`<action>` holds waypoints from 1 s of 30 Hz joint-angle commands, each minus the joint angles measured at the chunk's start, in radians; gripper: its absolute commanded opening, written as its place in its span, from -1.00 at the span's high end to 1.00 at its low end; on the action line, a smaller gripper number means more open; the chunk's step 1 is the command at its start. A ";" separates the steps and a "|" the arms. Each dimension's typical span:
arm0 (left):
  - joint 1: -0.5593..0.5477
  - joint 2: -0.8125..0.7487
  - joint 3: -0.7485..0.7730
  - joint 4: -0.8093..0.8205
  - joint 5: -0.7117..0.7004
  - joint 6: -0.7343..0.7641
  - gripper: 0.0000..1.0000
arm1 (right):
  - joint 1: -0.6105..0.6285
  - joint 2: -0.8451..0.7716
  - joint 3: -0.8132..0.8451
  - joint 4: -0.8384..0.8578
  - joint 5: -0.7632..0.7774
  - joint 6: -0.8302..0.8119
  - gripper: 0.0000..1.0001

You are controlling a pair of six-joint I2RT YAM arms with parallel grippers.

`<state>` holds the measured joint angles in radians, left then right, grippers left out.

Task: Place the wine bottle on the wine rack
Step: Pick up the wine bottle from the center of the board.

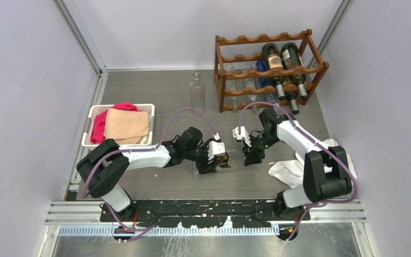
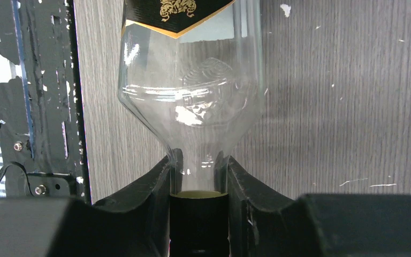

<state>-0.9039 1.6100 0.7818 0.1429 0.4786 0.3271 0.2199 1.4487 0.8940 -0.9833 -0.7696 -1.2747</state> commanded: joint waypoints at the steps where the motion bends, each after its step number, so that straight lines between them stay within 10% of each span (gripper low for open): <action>1: -0.004 -0.040 0.002 0.247 0.067 -0.088 1.00 | 0.041 0.005 0.020 0.042 -0.036 0.024 0.25; 15: 0.027 -0.028 -0.086 0.488 0.099 -0.200 1.00 | 0.068 0.012 0.025 0.078 -0.038 0.072 0.09; 22: 0.038 -0.034 -0.116 0.525 0.092 -0.216 1.00 | 0.067 0.012 0.050 0.053 -0.046 0.076 0.97; 27: 0.046 -0.048 -0.122 0.488 0.063 -0.202 0.87 | 0.065 -0.013 0.135 -0.044 -0.066 0.134 0.98; 30: 0.049 -0.061 -0.112 0.451 0.062 -0.190 0.39 | 0.064 -0.008 0.191 -0.111 -0.087 0.145 0.98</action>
<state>-0.8658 1.6096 0.6422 0.4461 0.5465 0.1638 0.2798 1.4658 0.9768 -1.0298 -0.7120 -1.2011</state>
